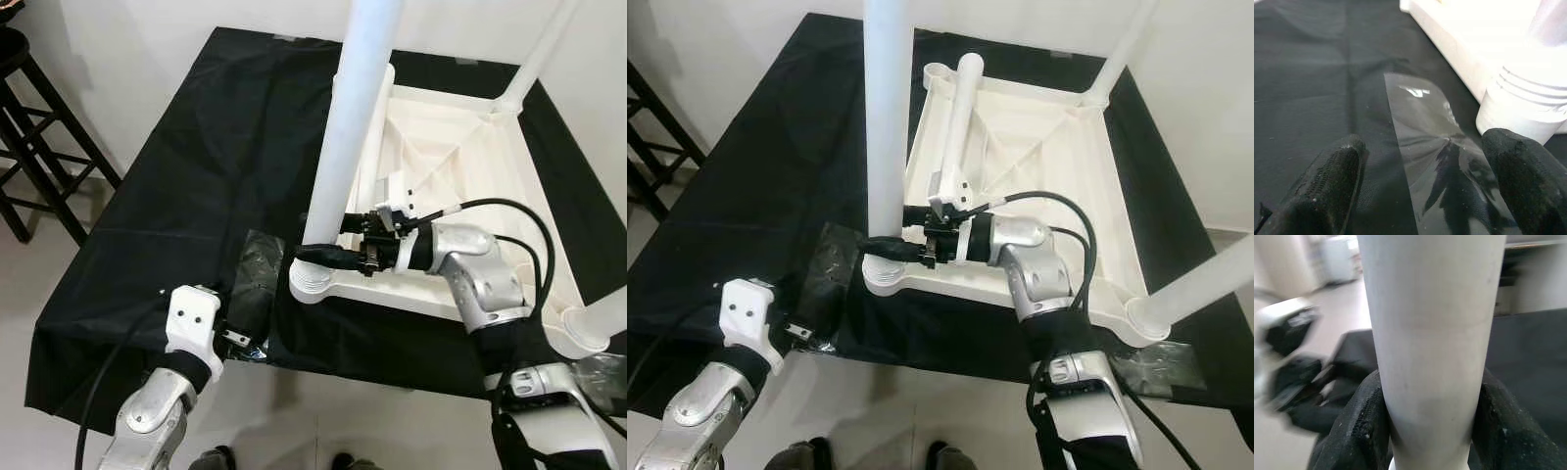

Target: Building children table

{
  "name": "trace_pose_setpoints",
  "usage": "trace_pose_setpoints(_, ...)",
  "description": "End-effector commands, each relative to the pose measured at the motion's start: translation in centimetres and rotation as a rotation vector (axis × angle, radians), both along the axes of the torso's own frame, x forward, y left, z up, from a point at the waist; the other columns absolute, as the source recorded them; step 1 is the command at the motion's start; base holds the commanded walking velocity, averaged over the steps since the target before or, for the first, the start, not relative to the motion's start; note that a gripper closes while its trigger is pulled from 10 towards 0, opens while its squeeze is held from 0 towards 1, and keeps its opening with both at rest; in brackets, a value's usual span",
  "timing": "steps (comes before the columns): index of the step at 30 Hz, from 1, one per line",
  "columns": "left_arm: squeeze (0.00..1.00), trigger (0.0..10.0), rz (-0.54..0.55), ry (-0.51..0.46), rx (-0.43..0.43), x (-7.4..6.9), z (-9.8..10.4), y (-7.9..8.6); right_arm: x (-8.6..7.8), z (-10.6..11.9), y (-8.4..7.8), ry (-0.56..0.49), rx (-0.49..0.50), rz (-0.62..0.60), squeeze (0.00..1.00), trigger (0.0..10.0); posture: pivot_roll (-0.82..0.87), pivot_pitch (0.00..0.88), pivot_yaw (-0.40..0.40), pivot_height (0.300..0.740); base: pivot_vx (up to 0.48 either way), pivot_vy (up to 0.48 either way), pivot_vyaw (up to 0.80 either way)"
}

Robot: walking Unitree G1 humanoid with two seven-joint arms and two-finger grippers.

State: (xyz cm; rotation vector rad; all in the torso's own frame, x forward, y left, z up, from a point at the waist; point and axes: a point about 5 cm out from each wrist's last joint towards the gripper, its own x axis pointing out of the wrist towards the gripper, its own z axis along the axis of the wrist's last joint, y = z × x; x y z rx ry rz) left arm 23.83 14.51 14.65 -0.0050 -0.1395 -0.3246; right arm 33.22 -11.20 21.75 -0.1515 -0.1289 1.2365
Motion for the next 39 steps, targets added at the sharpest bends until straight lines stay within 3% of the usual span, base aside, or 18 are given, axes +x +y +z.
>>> trace_pose_setpoints(1,0.00,10.0,0.012,0.024,-0.015,-0.2,-0.8,0.3,0.0,-4.2,-0.6,0.098,-0.065,-0.497,0.00,0.0,0.13,0.210,-0.098,0.740,0.000,0.000,0.00)
trace_pose_setpoints(2,0.00,10.0,0.014,0.019,-0.015,-0.2,-0.8,0.3,-0.4,-5.2,-1.3,0.089,-0.071,-0.795,0.00,0.0,0.13,0.210,-0.098,0.740,0.000,0.000,0.00)
trace_pose_setpoints(3,0.00,10.0,0.015,0.014,-0.012,-0.1,-0.8,0.4,-0.8,-5.7,-2.0,0.076,-0.077,-0.983,0.00,0.0,0.13,0.210,-0.098,0.740,0.000,0.000,0.00)
trace_pose_setpoints(4,0.00,10.0,0.015,0.014,-0.012,-0.1,-0.8,0.4,-0.8,-5.7,-2.0,0.076,-0.077,-0.983,0.00,0.0,0.13,0.210,-0.098,0.740,0.000,0.000,0.00)
trace_pose_setpoints(5,0.00,10.0,0.003,0.008,-0.010,-0.1,-0.8,0.3,-2.8,-6.9,-1.5,0.112,-0.106,-0.956,0.00,0.0,0.12,0.218,-0.082,0.740,0.000,0.000,0.00)
trace_pose_setpoints(7,0.00,10.0,-0.023,-0.004,-0.007,0.0,-0.9,0.1,-4.3,-7.5,-1.2,0.152,-0.114,-0.858,0.00,0.0,0.11,0.203,-0.073,0.740,0.000,0.000,0.00)
trace_pose_setpoints(11,0.00,10.0,-0.062,-0.009,-0.017,0.1,-1.0,-0.3,-3.8,-7.6,-0.8,0.158,-0.106,-0.810,0.00,0.0,0.12,0.206,-0.081,0.740,0.000,0.000,0.00)
trace_pose_setpoints(12,0.00,10.0,-0.063,-0.011,-0.016,0.1,-1.0,-0.3,-3.6,-7.4,-0.5,0.157,-0.088,-0.807,0.00,10.0,0.12,0.206,-0.081,0.740,0.000,0.000,0.00)
trace_pose_setpoints(16,0.00,10.0,-0.057,-0.016,-0.018,0.1,-1.0,-0.3,-3.0,-6.7,0.2,0.158,-0.035,-0.764,0.00,10.0,0.12,0.202,-0.076,0.740,0.000,0.000,0.00)
trace_pose_setpoints(17,0.00,10.0,-0.057,-0.017,-0.019,0.2,-1.0,-0.4,-2.9,-6.2,0.7,0.165,0.006,-0.673,1.00,10.0,0.12,0.200,-0.075,0.740,0.000,0.000,0.00)
trace_pose_setpoints(18,0.00,10.0,-0.057,-0.017,-0.019,0.2,-1.0,-0.4,-2.9,-6.2,0.7,0.165,0.006,-0.673,1.00,10.0,0.12,0.200,-0.075,0.740,0.000,0.000,0.00)
trace_pose_setpoints(22,0.00,10.0,-0.063,-0.021,-0.020,0.3,-1.1,-0.6,-2.6,-3.5,1.5,0.127,0.125,-0.413,1.00,10.0,0.13,0.196,-0.072,0.740,0.000,0.000,0.00)
trace_pose_setpoints(23,0.00,10.0,-0.067,-0.023,-0.020,0.3,-1.1,-0.6,-2.5,-2.8,1.1,0.109,0.119,-0.344,0.44,10.0,0.13,0.197,-0.070,0.740,0.000,0.000,0.00)
trace_pose_setpoints(25,0.00,10.0,-0.069,-0.024,-0.020,0.3,-1.1,-0.7,-2.4,-2.3,0.8,0.096,0.115,-0.302,0.44,10.0,0.13,0.197,-0.070,0.740,0.000,0.000,0.00)
trace_pose_setpoints(26,0.00,10.0,-0.072,-0.026,-0.021,0.3,-1.1,-0.7,-2.1,-1.7,0.3,0.070,0.093,-0.242,0.00,10.0,0.13,0.200,-0.068,0.740,0.000,0.000,0.00)
trace_pose_setpoints(36,0.00,10.0,-0.080,-0.036,-0.023,0.3,-0.9,-1.2,-0.1,0.0,-1.5,0.055,-0.064,0.108,0.00,10.0,0.14,0.219,-0.077,0.740,0.000,0.000,0.00)
trace_pose_setpoints(37,0.00,10.0,-0.082,-0.036,-0.023,0.3,-0.9,-1.3,0.4,0.2,-1.2,0.055,-0.059,0.119,0.00,4.3,0.14,0.223,-0.079,0.740,0.000,0.000,0.00)
trace_pose_setpoints(39,0.00,10.0,-0.083,-0.037,-0.023,0.3,-0.9,-1.3,0.7,0.4,-1.1,0.054,-0.053,0.122,0.00,4.3,0.15,0.224,-0.079,0.740,0.000,0.000,0.00)
